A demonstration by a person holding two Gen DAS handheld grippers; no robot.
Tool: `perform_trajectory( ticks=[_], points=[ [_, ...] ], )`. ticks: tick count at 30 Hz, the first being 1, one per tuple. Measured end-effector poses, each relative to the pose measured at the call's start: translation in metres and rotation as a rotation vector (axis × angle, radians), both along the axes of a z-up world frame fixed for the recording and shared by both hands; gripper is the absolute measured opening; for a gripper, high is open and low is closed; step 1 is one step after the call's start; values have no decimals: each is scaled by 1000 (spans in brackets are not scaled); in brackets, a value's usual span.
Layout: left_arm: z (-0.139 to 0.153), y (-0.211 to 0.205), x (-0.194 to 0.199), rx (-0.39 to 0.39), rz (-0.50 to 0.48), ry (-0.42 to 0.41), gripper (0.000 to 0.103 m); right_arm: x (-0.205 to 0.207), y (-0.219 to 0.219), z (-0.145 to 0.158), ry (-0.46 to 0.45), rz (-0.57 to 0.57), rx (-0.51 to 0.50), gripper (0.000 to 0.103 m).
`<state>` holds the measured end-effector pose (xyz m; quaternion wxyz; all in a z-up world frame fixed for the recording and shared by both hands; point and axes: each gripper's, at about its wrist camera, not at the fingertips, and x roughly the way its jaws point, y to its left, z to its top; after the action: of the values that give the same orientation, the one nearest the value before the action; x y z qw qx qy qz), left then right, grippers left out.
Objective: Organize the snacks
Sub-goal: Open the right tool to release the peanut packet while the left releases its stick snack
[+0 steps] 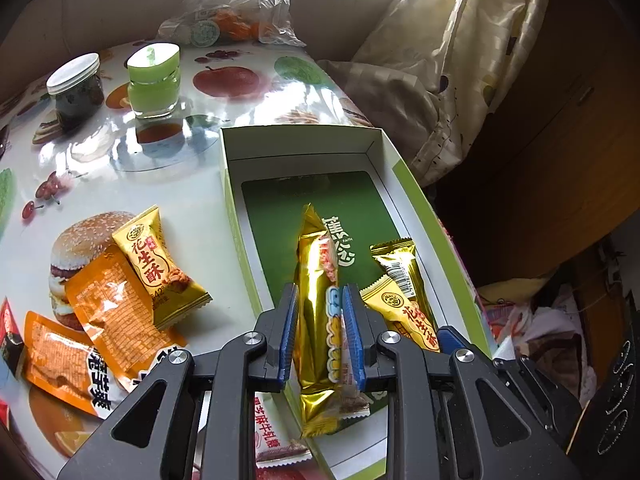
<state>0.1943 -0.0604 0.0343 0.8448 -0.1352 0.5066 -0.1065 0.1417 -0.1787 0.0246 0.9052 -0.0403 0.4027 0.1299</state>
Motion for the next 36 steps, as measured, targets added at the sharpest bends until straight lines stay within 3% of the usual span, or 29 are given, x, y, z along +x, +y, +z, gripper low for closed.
perform_trajectory(
  ticks=[11,16,24,36],
  points=[
    [-1,-1,-1,12,-13,0,24,1,0,-3,9,-14,-18,36],
    [3,-2,-6,16,-23,-16,36,-1,1,-3,6,-13,-22,38],
    [17,-4,-19,63,-48,-73,39,-5,3,0,-3,-27,-37,42],
    [39,28,-58,113,35,-138,39,-16,10,16,-41,-19,-1,46]
  ],
)
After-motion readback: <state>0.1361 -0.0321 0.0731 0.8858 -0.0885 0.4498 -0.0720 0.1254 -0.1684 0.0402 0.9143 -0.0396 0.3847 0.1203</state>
